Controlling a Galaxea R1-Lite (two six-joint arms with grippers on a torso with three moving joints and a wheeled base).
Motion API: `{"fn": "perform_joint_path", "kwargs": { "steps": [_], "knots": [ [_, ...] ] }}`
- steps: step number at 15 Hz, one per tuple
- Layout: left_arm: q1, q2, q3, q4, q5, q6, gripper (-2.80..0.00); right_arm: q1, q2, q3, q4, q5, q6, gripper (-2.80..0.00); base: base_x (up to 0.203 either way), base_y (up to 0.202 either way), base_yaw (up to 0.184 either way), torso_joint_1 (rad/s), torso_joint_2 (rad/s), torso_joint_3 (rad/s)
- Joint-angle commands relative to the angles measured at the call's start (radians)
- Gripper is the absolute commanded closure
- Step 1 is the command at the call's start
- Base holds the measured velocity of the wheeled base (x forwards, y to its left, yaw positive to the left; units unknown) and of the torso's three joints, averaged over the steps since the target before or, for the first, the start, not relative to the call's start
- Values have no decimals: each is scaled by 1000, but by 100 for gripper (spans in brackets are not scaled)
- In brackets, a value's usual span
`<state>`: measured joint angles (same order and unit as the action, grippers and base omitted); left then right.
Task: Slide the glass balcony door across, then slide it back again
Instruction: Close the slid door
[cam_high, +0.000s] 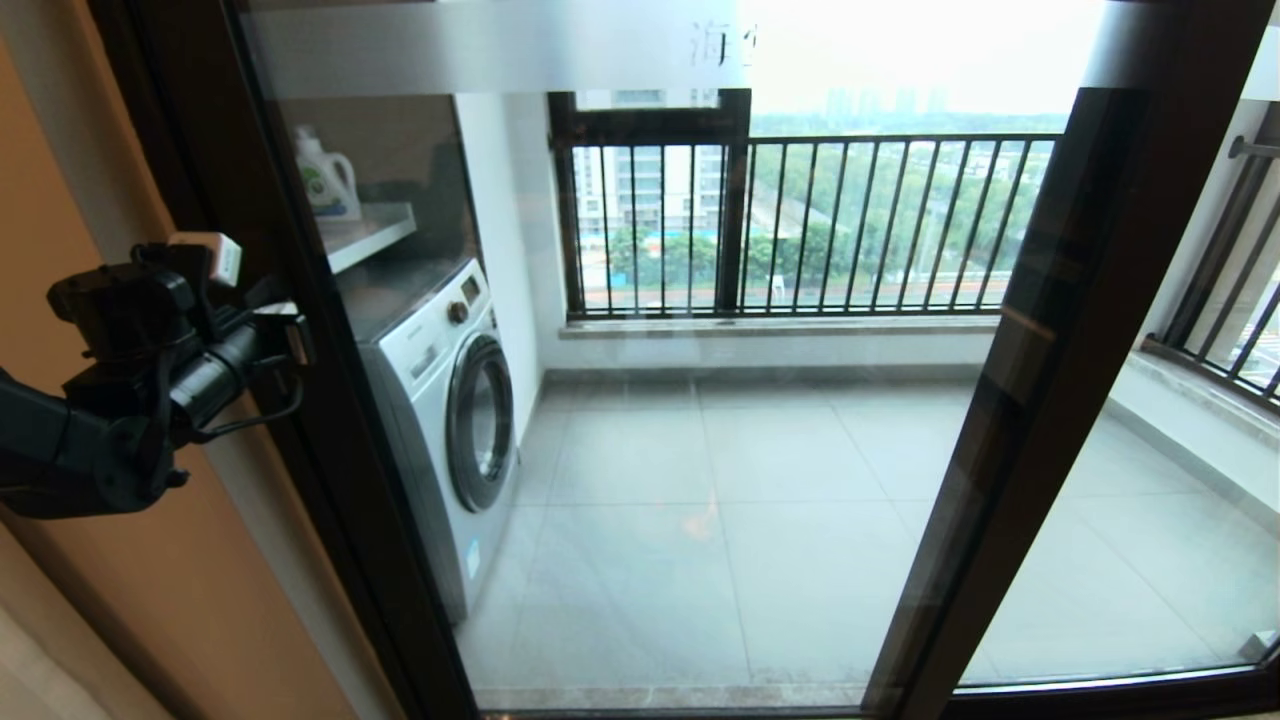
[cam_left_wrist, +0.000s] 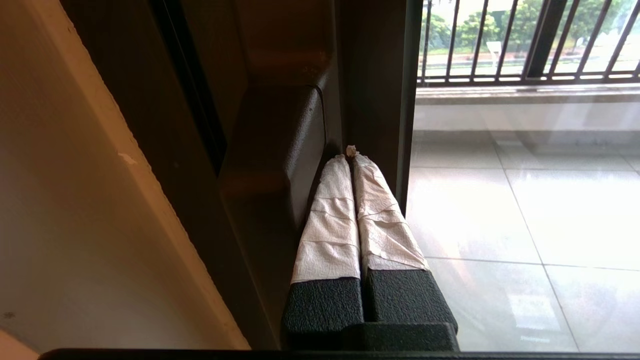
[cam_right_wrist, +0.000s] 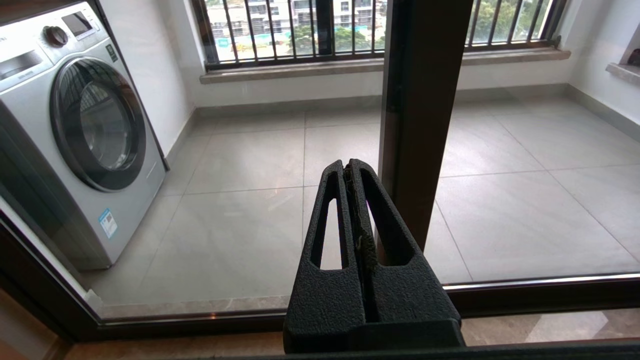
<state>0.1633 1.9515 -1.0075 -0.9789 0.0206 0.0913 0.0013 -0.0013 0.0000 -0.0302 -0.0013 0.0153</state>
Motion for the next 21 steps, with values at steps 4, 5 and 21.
{"fn": "perform_joint_path", "kwargs": {
  "steps": [4,5,21],
  "knots": [
    [15,12,-10,-7,7,1,0,0,1,12,0,0,0,0,0,0,0,0,0,0],
    [16,13,-10,-7,6,1,0,0,1,12,0,0,0,0,0,0,0,0,0,0],
    [53,-38,20,-7,-56,-8,0,0,1,12,0,0,0,0,0,0,0,0,0,0]
  ]
}}
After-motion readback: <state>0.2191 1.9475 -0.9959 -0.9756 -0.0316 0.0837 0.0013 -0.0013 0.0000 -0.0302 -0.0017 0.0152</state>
